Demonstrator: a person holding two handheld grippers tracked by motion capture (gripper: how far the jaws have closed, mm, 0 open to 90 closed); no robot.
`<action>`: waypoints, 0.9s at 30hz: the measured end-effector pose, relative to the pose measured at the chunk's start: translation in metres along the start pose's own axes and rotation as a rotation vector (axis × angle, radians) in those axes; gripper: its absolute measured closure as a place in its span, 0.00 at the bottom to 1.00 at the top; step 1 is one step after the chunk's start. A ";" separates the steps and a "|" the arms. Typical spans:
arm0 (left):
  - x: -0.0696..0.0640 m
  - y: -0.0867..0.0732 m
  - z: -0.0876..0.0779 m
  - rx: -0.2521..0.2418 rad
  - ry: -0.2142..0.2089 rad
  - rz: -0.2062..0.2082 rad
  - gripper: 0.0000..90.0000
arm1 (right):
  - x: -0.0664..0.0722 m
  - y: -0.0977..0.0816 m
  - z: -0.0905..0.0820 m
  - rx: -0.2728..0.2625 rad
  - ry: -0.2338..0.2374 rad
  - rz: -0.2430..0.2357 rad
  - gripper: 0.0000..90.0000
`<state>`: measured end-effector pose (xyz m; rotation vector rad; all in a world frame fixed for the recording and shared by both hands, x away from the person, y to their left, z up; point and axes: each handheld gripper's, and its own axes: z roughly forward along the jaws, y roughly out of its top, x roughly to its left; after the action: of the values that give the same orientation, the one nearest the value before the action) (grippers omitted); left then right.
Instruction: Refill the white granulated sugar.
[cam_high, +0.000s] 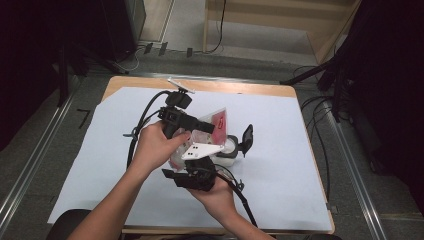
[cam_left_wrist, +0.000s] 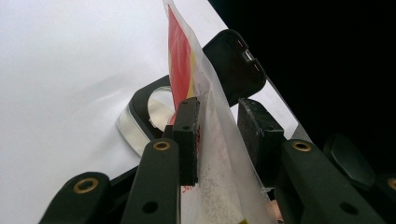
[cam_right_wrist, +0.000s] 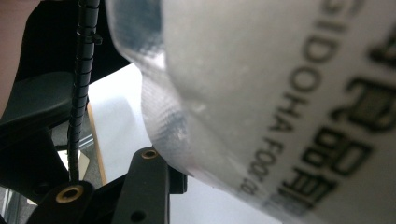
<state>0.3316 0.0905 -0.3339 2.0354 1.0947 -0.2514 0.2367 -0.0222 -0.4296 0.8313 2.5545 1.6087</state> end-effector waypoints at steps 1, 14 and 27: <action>0.000 0.000 0.000 0.002 0.000 -0.004 0.78 | 0.000 0.000 0.000 -0.001 -0.001 0.000 0.73; 0.000 0.000 0.000 0.002 -0.004 -0.010 0.77 | 0.000 0.001 0.000 0.005 0.002 -0.001 0.73; 0.000 0.000 0.000 0.005 -0.002 -0.004 0.77 | -0.001 0.001 0.000 0.009 0.004 -0.010 0.73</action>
<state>0.3317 0.0908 -0.3340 2.0375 1.0985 -0.2583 0.2378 -0.0223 -0.4284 0.8151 2.5670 1.5986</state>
